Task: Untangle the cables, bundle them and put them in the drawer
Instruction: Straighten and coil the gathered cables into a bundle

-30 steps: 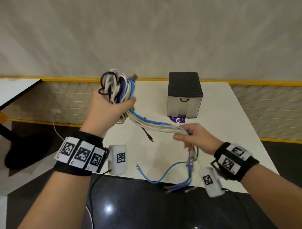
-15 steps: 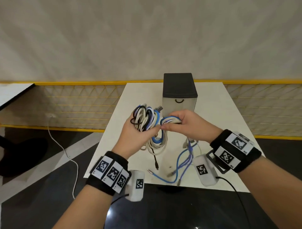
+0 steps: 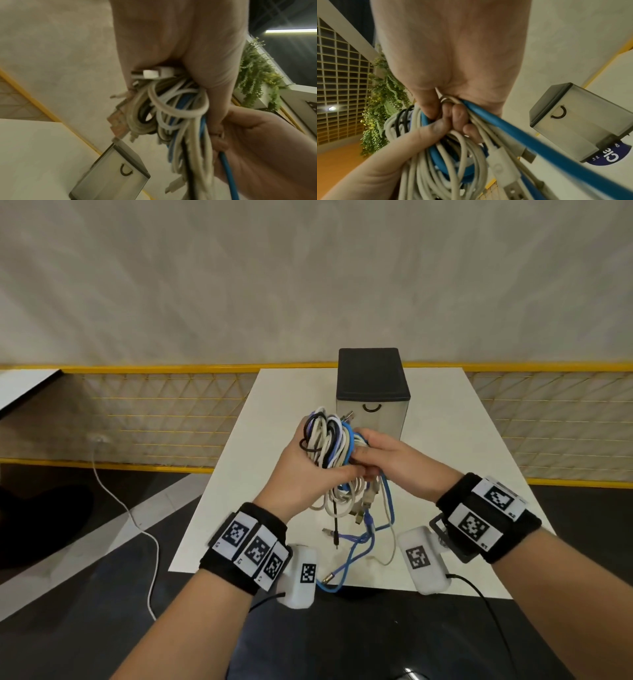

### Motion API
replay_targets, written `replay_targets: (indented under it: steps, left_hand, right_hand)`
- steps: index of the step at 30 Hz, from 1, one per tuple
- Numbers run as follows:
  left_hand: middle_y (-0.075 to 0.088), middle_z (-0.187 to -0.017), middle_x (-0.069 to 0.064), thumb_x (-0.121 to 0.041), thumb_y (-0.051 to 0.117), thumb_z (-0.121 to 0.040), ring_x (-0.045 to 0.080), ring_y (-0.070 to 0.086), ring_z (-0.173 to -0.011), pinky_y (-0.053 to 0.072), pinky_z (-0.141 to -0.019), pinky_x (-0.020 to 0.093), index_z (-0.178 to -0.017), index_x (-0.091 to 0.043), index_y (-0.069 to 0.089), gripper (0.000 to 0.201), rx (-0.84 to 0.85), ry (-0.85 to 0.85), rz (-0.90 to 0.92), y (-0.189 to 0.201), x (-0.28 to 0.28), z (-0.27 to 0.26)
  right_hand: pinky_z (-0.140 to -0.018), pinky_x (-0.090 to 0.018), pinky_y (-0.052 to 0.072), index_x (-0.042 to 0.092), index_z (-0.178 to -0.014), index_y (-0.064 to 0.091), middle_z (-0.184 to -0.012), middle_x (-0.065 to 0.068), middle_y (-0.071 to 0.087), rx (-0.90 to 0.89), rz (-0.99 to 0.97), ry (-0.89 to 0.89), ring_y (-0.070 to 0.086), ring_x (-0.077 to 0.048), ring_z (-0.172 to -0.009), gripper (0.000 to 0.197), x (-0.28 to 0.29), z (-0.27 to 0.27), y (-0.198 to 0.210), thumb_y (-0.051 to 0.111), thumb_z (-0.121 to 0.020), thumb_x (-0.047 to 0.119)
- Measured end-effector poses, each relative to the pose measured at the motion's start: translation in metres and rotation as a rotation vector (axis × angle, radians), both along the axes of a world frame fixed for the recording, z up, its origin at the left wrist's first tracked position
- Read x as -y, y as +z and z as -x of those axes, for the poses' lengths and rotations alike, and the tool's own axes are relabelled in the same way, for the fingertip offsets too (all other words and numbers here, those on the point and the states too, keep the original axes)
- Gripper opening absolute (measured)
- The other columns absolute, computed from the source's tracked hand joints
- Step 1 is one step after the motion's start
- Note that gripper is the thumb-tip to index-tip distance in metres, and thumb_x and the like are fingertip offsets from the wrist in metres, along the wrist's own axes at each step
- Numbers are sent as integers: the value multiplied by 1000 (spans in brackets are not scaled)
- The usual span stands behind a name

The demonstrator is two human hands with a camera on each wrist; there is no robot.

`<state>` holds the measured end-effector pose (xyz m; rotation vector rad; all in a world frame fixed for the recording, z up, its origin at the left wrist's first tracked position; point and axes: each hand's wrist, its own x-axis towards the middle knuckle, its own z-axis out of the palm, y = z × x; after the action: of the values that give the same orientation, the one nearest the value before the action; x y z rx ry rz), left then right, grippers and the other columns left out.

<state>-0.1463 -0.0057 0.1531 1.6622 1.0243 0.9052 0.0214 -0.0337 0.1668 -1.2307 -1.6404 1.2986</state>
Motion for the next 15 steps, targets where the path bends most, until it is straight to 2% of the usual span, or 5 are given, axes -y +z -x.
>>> replay_targets:
  steps: [2, 5, 8, 11, 15]
  left_hand:
    - [71, -100, -4, -18, 85, -66, 9, 70, -95, 59, -88, 39, -119, -20, 56, 61, -77, 47, -71, 0, -4, -3]
    - [71, -95, -6, -16, 80, -71, 10, 69, -91, 59, -84, 38, -113, -27, 55, 51, -177, 86, -161, -1, -9, -3]
    - [69, -90, -9, -6, 78, -73, -1, 68, -82, 57, -74, 20, -107, -29, 56, 46, -68, 156, -142, 1, -14, -1]
    - [69, -92, -9, 2, 76, -76, -7, 67, -80, 51, -69, 8, -115, -14, 59, 45, 54, 187, -106, 1, -19, -3]
    - [68, -102, -13, -10, 82, -78, -12, 65, -90, 49, -75, 5, -123, -18, 56, 53, 125, 219, -32, -5, -20, -14]
  right_hand:
    - [-61, -19, 41, 13, -109, 52, -65, 15, 53, -40, 50, -6, 48, 0, -58, 14, 0, -3, -6, 48, -95, 16]
    - [-64, -28, 44, 18, -118, 45, -79, -1, 50, 10, 10, -69, 46, -10, -63, 36, 4, -11, -15, 52, -84, 7]
    - [-75, -26, 50, 24, -117, 49, -96, -5, 61, 169, -91, -124, 62, -8, -79, 26, 8, -24, -28, 50, -95, 10]
    - [-85, -38, 54, 24, -111, 52, -89, 4, 60, 206, -145, -174, 66, -8, -90, 16, 11, -22, -39, 42, -100, 30]
    - [-71, -36, 55, 29, -143, 30, -75, 3, 48, 104, -238, -295, 54, -5, -65, 41, 6, -1, -32, 31, -103, 29]
